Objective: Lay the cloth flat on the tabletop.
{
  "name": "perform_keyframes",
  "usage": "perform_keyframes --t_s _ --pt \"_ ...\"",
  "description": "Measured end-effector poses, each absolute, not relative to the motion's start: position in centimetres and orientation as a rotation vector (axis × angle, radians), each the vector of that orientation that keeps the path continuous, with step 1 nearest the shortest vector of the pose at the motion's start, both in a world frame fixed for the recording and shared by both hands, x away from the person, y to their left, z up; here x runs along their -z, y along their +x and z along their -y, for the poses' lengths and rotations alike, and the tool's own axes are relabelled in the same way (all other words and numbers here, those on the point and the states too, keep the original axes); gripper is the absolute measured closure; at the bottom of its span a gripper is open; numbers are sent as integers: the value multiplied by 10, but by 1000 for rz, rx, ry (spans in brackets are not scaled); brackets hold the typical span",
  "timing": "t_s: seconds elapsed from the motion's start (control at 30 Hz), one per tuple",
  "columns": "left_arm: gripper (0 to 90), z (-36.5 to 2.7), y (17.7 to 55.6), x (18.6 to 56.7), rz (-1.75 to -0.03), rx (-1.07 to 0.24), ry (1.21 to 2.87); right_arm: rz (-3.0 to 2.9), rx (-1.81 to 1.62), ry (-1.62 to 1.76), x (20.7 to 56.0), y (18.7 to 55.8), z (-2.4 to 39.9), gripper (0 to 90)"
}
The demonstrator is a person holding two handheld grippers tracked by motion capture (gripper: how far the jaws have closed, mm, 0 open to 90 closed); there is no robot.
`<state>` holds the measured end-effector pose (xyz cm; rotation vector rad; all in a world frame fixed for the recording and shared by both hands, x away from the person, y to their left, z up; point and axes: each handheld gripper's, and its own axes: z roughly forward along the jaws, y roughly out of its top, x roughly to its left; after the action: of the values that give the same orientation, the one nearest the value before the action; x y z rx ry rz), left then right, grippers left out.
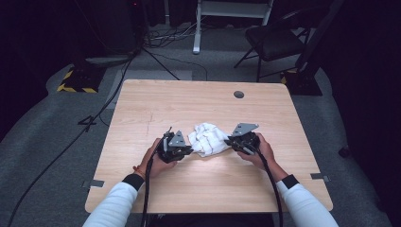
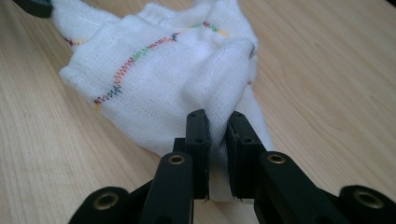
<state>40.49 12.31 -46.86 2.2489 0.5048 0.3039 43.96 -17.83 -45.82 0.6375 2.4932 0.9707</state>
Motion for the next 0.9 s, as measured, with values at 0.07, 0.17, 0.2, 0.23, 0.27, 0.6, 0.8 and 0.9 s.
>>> perform_keyframes --t_s 0.07,0.17,0.2,0.23,0.27,0.6,0.8,0.9 --pt "836 -124 402 462 -493 -320 2233 -2478 -990 646 454 437 186 806" --pt "838 -123 398 455 -477 -318 2208 -2466 -1005 654 449 434 195 805" --pt "839 -122 397 453 -473 -313 2199 -2468 -1011 667 449 433 198 797" --pt "839 -120 395 453 -467 -307 2204 -2468 -1009 688 450 433 200 763" --pt "839 -117 394 454 -460 -297 2212 -2456 -995 713 452 432 202 715" --pt "840 -100 387 461 -386 -247 2273 -2415 -1040 706 445 409 198 514" --pt "840 -97 385 464 -376 -245 2291 -2504 -1117 525 445 381 165 544" --pt "841 -96 386 466 -381 -238 2297 -2548 -1109 463 451 376 150 552"
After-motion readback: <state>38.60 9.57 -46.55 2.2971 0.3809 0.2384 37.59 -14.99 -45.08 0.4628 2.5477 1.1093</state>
